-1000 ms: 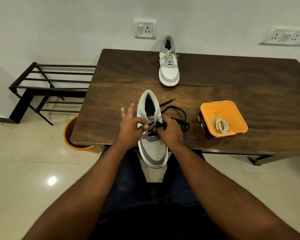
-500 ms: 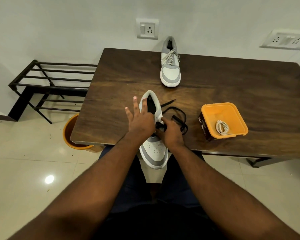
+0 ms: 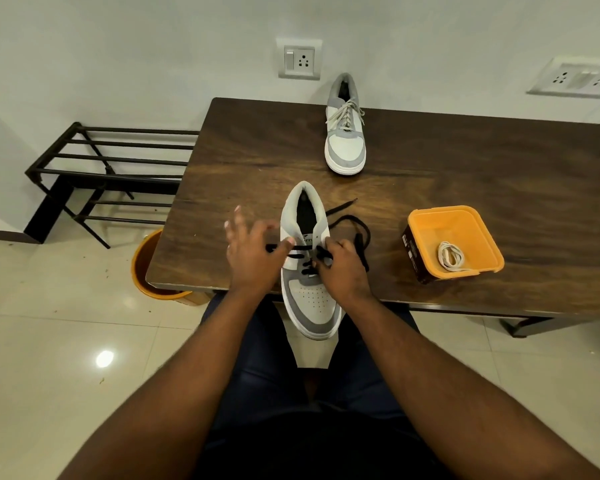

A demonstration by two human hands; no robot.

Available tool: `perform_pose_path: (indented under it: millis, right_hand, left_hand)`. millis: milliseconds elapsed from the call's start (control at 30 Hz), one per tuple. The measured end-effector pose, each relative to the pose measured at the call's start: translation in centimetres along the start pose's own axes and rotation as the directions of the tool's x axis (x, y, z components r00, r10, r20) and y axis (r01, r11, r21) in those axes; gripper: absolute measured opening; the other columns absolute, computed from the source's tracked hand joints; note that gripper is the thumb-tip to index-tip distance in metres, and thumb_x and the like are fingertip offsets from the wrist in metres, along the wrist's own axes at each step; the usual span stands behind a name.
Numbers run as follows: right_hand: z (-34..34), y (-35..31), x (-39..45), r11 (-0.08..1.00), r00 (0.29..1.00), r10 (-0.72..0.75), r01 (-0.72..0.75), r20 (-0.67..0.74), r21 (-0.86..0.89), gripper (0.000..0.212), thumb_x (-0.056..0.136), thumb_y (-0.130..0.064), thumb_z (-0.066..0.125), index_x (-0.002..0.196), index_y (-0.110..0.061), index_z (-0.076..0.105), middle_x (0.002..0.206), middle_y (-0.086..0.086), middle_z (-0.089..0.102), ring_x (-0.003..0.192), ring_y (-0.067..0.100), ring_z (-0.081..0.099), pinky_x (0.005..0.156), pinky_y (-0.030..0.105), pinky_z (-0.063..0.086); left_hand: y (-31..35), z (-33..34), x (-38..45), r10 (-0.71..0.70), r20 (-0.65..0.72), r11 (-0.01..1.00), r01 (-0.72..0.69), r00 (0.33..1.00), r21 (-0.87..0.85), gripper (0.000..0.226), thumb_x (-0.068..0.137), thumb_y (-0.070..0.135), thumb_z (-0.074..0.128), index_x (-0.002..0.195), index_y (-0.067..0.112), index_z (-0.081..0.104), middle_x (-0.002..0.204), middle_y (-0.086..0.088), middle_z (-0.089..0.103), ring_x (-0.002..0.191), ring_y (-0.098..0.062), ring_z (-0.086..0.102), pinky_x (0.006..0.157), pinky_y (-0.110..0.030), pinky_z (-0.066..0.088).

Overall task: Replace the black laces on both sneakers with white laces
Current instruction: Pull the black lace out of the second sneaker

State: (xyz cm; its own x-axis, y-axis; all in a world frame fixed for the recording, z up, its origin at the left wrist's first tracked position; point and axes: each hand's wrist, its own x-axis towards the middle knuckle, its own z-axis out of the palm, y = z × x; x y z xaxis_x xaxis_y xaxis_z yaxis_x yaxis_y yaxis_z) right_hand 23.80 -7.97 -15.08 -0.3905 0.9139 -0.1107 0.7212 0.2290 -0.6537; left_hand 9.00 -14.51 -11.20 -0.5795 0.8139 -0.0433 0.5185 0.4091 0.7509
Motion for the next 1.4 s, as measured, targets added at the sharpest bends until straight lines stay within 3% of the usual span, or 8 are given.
perform_pose_path:
  millis: [233,433,600,700,800,1033,1200,1400]
  right_hand:
    - [0.2,0.3,-0.1,1.0,1.0,0.01,-0.01,-0.001,0.029,0.042,0.092,-0.023,0.062,0.132,-0.014,0.052,0.127,0.008,0.048,0.109,0.028,0.057,0.095,0.04,0.048]
    - [0.3,0.6,0.2,0.999,1.0,0.028,-0.028,-0.002,0.047,0.04,0.092,-0.024,0.062,0.131,-0.017,0.053,0.13,0.004,0.046,0.11,0.027,0.056,0.094,0.04,0.049]
    - [0.4,0.7,0.3,0.998,1.0,0.029,-0.029,0.001,0.057,0.048,0.089,-0.023,0.066,0.135,-0.015,0.051,0.132,0.005,0.045,0.114,0.027,0.054,0.098,0.04,0.047]
    - [0.7,0.8,0.3,0.998,0.999,0.035,-0.034,-0.002,0.057,0.051,0.089,-0.025,0.066,0.137,-0.015,0.049,0.133,0.004,0.045,0.115,0.029,0.054,0.099,0.044,0.047]
    - [0.8,0.8,0.3,0.998,0.999,0.035,-0.034,0.0,0.051,0.052,0.089,-0.025,0.066,0.138,-0.015,0.048,0.135,0.006,0.045,0.116,0.029,0.054,0.098,0.045,0.047]
    - [0.8,0.8,0.2,0.997,1.0,0.017,-0.017,0.001,0.076,0.048,0.089,-0.024,0.065,0.134,-0.017,0.051,0.13,0.006,0.048,0.11,0.027,0.056,0.094,0.044,0.05]
    - [0.6,0.8,0.3,0.998,1.0,0.008,-0.007,-0.01,0.066,0.045,0.091,-0.025,0.064,0.133,-0.017,0.052,0.125,0.008,0.051,0.109,0.029,0.056,0.094,0.04,0.049]
    - [0.8,0.9,0.4,0.998,1.0,0.029,-0.03,0.005,0.062,0.049,0.09,-0.026,0.065,0.135,-0.016,0.05,0.124,0.009,0.052,0.112,0.031,0.055,0.096,0.044,0.049]
  left_hand:
    - [4.3,2.7,1.9,0.069,0.365,0.819,-0.262,0.929,0.511,0.017,0.095,0.03,0.055,0.101,0.026,0.07,0.164,-0.008,-0.011,0.143,-0.04,-0.028,0.113,-0.066,-0.011]
    - [1.9,2.2,1.2,-0.048,0.269,0.954,0.124,0.962,-0.273,0.027,0.098,0.011,0.048,0.09,0.025,0.07,0.163,-0.006,0.008,0.15,-0.032,-0.002,0.12,-0.055,0.006]
    - [-0.4,-2.7,0.3,-0.5,0.177,0.045,0.23,0.848,-0.972,0.023,0.095,0.004,0.042,0.082,0.012,0.06,0.093,-0.003,0.058,0.069,-0.006,0.056,0.06,-0.016,0.048]
    - [-1.9,-3.3,0.3,-0.568,-0.082,0.607,0.349,0.819,-0.714,0.008,0.089,0.013,0.055,0.089,0.014,0.063,0.112,-0.009,0.059,0.1,-0.019,0.058,0.087,-0.034,0.049]
    - [-0.5,-1.6,1.0,-0.123,-0.201,0.991,0.11,0.972,-0.072,0.031,0.088,0.015,0.064,0.118,0.025,0.065,0.16,-0.009,0.018,0.147,-0.031,0.015,0.117,-0.043,0.021]
    - [4.0,2.7,1.6,0.082,0.356,0.782,-0.282,0.931,0.555,0.017,0.095,0.031,0.055,0.104,0.027,0.069,0.164,-0.009,-0.006,0.145,-0.04,-0.022,0.113,-0.067,-0.01]
    - [2.0,2.6,1.7,0.052,0.189,0.996,-0.037,0.981,-0.078,0.016,0.094,0.013,0.058,0.089,0.023,0.068,0.161,-0.005,0.02,0.149,-0.031,0.011,0.118,-0.055,0.011]
    - [-0.5,-0.2,0.9,-0.567,-0.357,0.552,0.021,0.742,-0.833,0.019,0.099,0.007,0.048,0.105,0.019,0.061,0.129,-0.013,0.056,0.113,-0.024,0.057,0.096,-0.031,0.049]
